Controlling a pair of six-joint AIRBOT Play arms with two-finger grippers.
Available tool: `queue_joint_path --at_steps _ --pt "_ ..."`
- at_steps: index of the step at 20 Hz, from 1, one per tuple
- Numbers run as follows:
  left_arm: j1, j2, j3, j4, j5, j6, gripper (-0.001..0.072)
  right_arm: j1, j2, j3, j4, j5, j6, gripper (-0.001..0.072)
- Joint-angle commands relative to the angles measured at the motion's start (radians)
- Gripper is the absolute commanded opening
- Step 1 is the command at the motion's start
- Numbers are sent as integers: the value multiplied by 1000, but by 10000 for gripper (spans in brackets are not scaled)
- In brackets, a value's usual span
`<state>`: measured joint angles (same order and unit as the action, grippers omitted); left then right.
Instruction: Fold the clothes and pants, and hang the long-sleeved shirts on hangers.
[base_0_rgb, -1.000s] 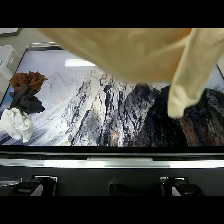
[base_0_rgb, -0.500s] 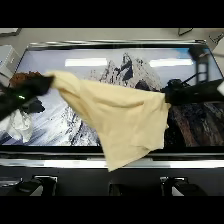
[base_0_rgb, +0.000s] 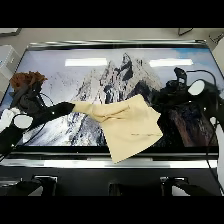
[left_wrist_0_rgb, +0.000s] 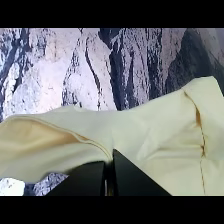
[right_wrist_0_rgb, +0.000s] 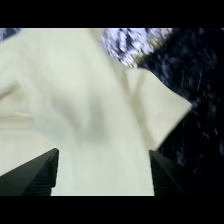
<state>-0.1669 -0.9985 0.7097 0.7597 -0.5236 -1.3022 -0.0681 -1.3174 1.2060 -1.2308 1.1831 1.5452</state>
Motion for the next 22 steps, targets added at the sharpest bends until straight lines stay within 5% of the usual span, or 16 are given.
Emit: queue_joint_path --at_steps 1,3,5,8,14,18,19,21,22 --pt "24 -6 -8 40 -106 -7 27 -161 -2 -59 20 358 10 558" --pt "22 -6 -8 56 -127 -7 27 -166 68 -291 105 403 -24 564" --pt "22 -6 -8 56 -138 -7 27 -102 164 -573 173 264 -13 628" --pt "22 -6 -8 55 -143 -8 27 34 231 -834 469 37 -51 631" --pt "22 -5 -8 52 -193 -7 27 455 203 -859 749 -432 75 631" --pt "22 -4 -8 28 -195 -7 27 567 149 -832 970 -564 -27 609" --pt "22 -4 -8 25 -195 -7 27 575 145 -819 993 -587 -51 475" --pt "23 -4 -8 26 -195 -7 27 575 145 -787 988 -627 -76 49" --pt "23 -3 -6 26 -195 -7 26 575 147 -753 957 -630 -127 38"
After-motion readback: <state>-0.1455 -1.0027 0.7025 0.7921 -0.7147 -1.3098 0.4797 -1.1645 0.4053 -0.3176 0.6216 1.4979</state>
